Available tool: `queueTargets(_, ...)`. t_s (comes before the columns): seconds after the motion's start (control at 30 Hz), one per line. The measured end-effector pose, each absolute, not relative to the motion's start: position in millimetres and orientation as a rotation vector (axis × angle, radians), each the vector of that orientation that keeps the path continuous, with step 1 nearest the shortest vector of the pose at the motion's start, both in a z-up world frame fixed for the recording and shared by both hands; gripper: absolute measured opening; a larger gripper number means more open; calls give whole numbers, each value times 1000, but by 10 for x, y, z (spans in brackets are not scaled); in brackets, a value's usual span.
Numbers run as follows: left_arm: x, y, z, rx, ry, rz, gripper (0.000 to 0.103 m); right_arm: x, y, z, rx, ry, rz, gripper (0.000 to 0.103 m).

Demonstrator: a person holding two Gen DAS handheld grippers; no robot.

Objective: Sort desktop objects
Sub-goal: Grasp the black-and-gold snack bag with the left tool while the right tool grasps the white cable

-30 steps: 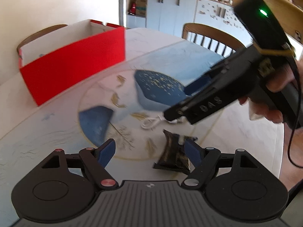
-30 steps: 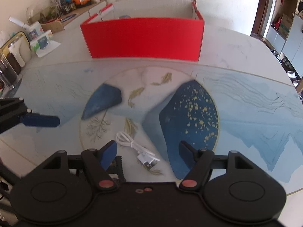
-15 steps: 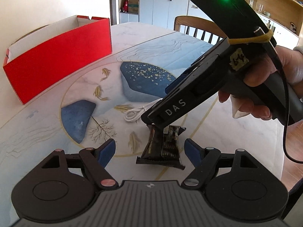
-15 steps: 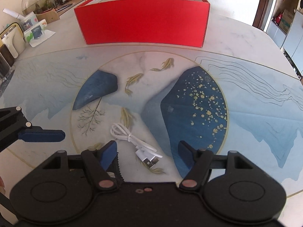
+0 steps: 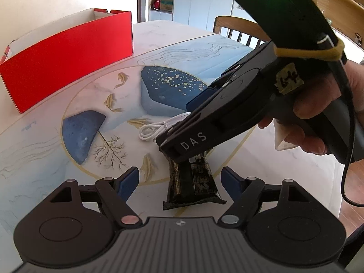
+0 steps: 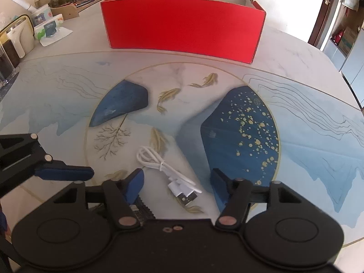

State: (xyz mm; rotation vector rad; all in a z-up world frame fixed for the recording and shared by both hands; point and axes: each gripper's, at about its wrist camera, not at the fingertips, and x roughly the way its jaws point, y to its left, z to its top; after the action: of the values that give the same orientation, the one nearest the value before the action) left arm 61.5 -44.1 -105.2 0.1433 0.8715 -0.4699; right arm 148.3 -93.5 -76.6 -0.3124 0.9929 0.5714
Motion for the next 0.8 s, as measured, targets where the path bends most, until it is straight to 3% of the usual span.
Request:
queueTargets(0.17, 628, -425, -1090, 131, 893, -447, 69, 1463, -924, -761, -316, 985, 578, 54)
queueTargets(0.37, 635, -385, -1065, 135, 894, -432, 55, 1447, -903, -736, -332, 979, 603, 30)
queueTargets(0.5, 670, -350, -1058, 127, 899, -421, 48, 1453, -902, -730, -342, 981, 605, 28)
queueTargets(0.6, 684, -335, -1053, 127, 901, -415, 39, 1452, -912, -719, -340, 986, 594, 21)
queueTargets(0.8, 731, -309, -1057, 105, 914, -409, 37, 1463, -955, -712, -339, 995, 570, 20)
